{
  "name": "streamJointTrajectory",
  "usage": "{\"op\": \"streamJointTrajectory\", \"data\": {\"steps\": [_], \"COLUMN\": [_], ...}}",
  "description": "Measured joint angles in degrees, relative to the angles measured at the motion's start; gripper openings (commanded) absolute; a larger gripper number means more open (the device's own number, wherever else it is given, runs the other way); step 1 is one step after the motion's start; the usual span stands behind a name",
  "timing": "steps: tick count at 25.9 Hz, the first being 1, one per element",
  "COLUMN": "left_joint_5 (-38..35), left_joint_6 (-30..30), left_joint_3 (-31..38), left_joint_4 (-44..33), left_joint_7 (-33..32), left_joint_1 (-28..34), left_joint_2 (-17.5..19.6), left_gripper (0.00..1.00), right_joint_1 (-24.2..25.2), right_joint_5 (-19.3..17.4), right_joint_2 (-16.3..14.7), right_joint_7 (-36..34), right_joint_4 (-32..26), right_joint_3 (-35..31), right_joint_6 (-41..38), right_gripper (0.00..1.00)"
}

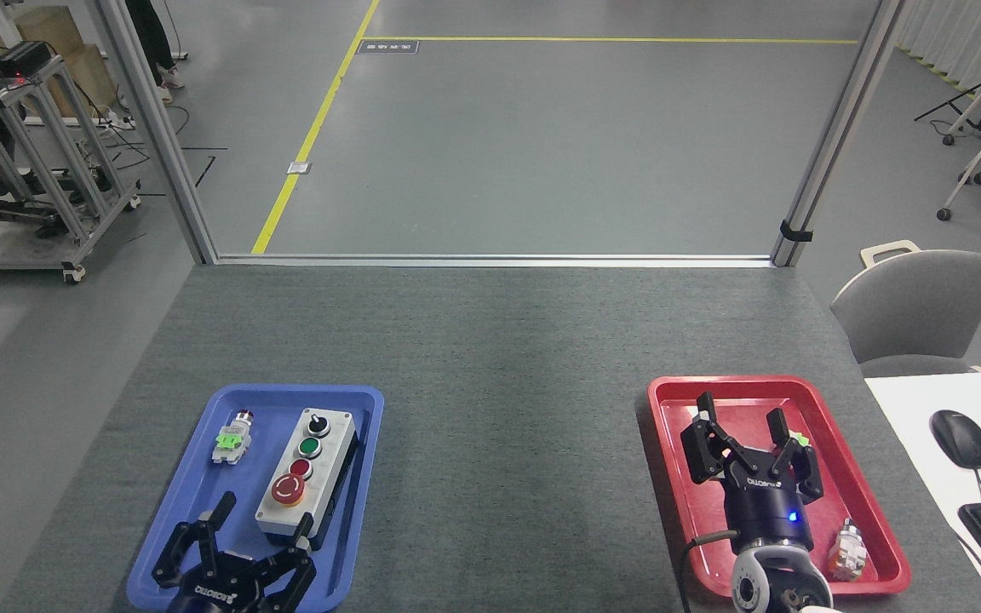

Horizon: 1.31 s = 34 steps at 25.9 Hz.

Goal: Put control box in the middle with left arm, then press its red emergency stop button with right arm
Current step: 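Lower the left gripper onto the grey control box in the blue tray and grasp it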

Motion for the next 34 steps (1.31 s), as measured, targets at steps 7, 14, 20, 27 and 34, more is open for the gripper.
{"op": "streamJointTrajectory", "data": {"steps": [7, 14, 20, 27, 34], "left_joint_5": [-3.92, -4.19, -4.21, -4.22, -4.2], "left_joint_6": [1.75, 4.08, 6.5, 6.95, 7.02], "left_joint_3": [-1.23, -1.6, -1.62, -1.68, -2.42], "left_joint_4": [9.0, 16.42, 19.05, 22.67, 25.16], "left_joint_7": [-0.36, -0.35, -0.45, -0.44, -0.31], "left_joint_1": [-5.26, -9.1, -10.7, -13.11, -14.62], "left_joint_2": [-2.61, -2.52, -2.05, -2.38, -2.67], "left_gripper": [0.98, 0.98, 0.98, 0.98, 0.91], "right_joint_1": [0.01, 0.09, 0.08, 0.04, 0.06], "right_joint_5": [-0.03, -0.08, -0.09, -0.09, -0.09], "right_joint_2": [0.01, -0.1, -0.17, -0.2, -0.26], "right_joint_7": [0.0, 0.01, 0.01, 0.01, 0.02], "right_joint_4": [0.0, 0.0, 0.0, 0.0, 0.0], "right_joint_3": [0.0, 0.0, 0.0, 0.0, 0.0], "right_joint_6": [0.0, 0.0, -0.07, -0.08, -0.08], "right_gripper": [1.0, 1.0, 1.0, 1.0, 1.0]}}
